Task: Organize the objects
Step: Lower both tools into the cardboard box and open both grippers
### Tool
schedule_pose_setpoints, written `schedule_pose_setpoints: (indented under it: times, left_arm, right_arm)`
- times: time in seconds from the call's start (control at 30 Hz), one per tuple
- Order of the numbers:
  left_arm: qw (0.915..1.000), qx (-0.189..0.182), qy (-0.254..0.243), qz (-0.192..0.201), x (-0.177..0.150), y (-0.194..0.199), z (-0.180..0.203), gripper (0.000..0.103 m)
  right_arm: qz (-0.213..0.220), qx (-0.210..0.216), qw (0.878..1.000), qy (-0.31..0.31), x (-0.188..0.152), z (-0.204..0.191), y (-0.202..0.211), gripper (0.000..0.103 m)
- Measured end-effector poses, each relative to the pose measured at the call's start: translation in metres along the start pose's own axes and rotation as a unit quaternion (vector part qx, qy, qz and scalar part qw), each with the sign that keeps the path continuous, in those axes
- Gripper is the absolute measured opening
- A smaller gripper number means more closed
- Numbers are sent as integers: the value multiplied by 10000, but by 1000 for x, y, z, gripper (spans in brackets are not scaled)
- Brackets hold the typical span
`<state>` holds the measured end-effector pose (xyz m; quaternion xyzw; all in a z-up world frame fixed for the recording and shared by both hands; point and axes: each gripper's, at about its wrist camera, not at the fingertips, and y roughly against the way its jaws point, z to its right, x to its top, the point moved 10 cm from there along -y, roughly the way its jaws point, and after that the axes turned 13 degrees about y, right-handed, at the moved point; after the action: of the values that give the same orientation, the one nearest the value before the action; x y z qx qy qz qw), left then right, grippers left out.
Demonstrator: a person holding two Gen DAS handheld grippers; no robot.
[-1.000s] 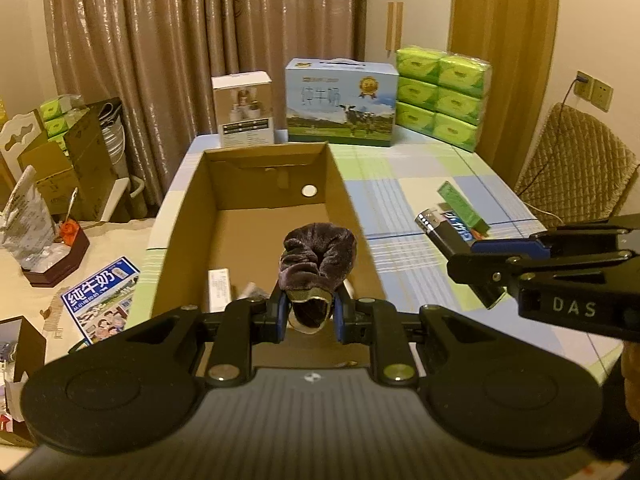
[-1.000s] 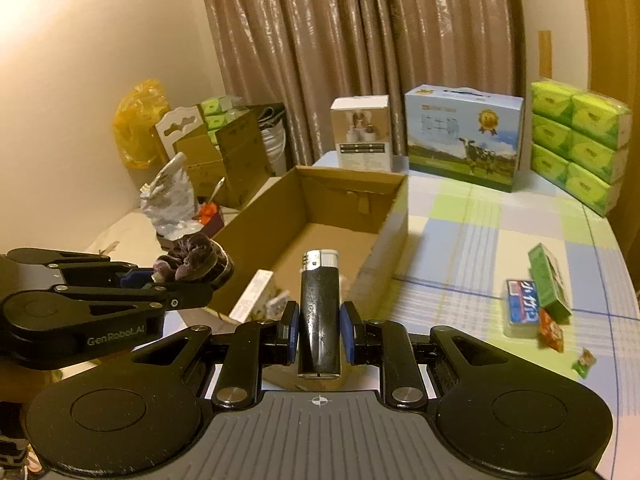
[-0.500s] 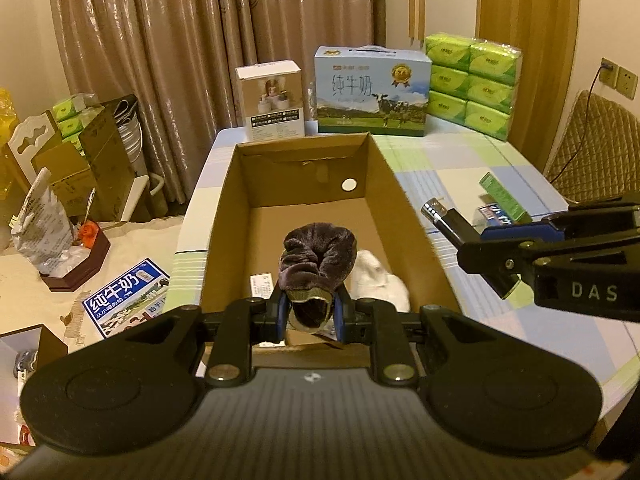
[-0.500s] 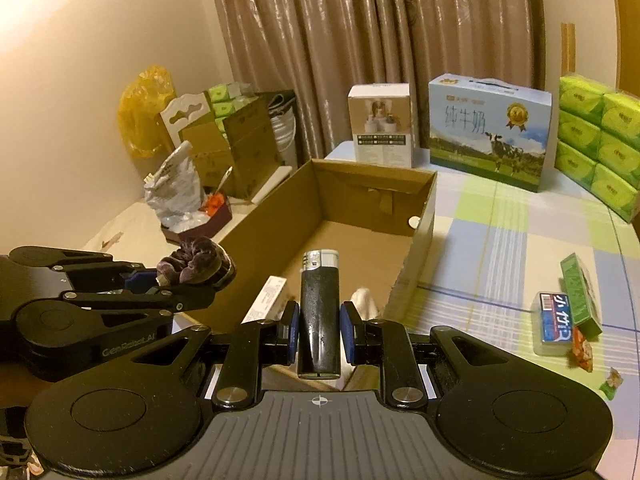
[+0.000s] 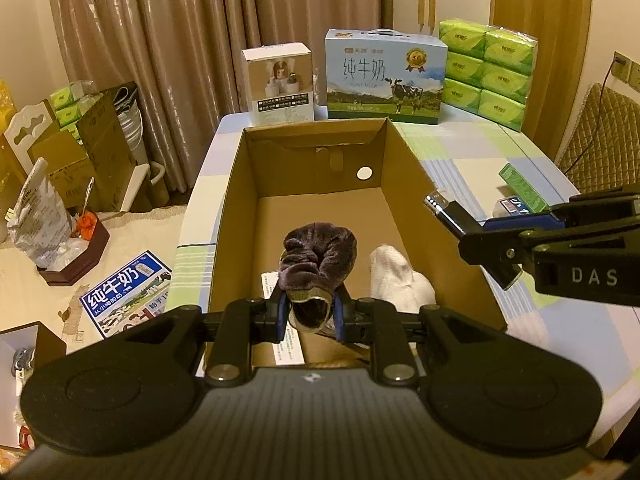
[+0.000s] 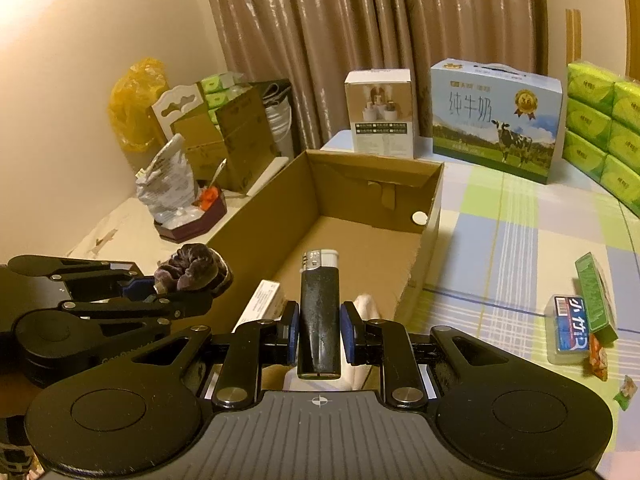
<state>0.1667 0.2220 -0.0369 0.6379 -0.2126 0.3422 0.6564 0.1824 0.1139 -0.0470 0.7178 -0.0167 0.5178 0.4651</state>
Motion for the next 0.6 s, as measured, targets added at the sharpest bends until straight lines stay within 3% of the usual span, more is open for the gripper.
schedule_pose_setpoints:
  times: [0.43, 0.6]
  left_arm:
    - [9997, -41, 153, -181, 9, -36, -15, 19]
    - [9990, -181, 262, -300, 8, -50, -17, 33]
  right_arm:
    - [-173, 47, 9997, -146, 5, 7, -32, 19]
    - [-250, 78, 9996, -120, 3, 4, -42, 19]
